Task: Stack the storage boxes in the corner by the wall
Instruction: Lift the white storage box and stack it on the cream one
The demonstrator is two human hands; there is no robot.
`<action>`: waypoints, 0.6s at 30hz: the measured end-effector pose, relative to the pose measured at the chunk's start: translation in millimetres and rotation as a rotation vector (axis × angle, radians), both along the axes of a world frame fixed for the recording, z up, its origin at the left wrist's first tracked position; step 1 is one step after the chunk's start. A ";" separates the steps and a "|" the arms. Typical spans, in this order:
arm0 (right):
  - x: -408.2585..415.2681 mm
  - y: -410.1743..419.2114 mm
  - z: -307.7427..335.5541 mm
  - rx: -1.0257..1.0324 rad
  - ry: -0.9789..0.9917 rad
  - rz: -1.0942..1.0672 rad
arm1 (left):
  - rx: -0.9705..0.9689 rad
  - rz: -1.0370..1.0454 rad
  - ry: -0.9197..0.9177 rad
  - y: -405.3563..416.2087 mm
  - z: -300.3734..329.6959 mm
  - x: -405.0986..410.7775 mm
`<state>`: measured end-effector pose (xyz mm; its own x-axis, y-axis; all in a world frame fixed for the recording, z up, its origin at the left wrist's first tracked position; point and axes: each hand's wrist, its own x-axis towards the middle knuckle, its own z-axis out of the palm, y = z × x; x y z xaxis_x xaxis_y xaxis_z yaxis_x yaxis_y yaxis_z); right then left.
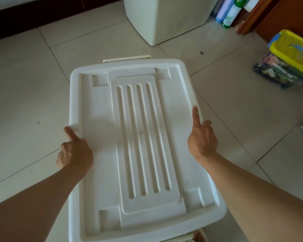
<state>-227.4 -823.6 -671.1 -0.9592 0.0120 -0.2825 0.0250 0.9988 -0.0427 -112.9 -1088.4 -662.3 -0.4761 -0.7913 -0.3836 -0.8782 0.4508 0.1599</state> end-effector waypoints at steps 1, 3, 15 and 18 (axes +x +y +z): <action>0.1 0.4 -0.6 -0.011 0.003 -0.007 | 0.008 0.001 0.017 -0.8 -0.4 0.7; 0.3 2.1 -2.4 -0.026 0.023 -0.010 | 0.032 0.016 0.057 -0.5 -0.4 2.8; 8.0 12.0 6.5 -0.101 0.073 0.040 | 0.091 0.170 0.201 6.2 18.8 5.0; 4.9 14.7 21.8 -0.112 0.080 0.062 | 0.078 0.172 0.189 7.3 38.1 2.1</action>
<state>-222.5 -808.9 -649.3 -0.9765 -0.0754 -0.2018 -0.0445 0.9871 -0.1535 -110.8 -1081.1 -624.2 -0.4058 -0.8387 -0.3633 -0.8921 0.2770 0.3570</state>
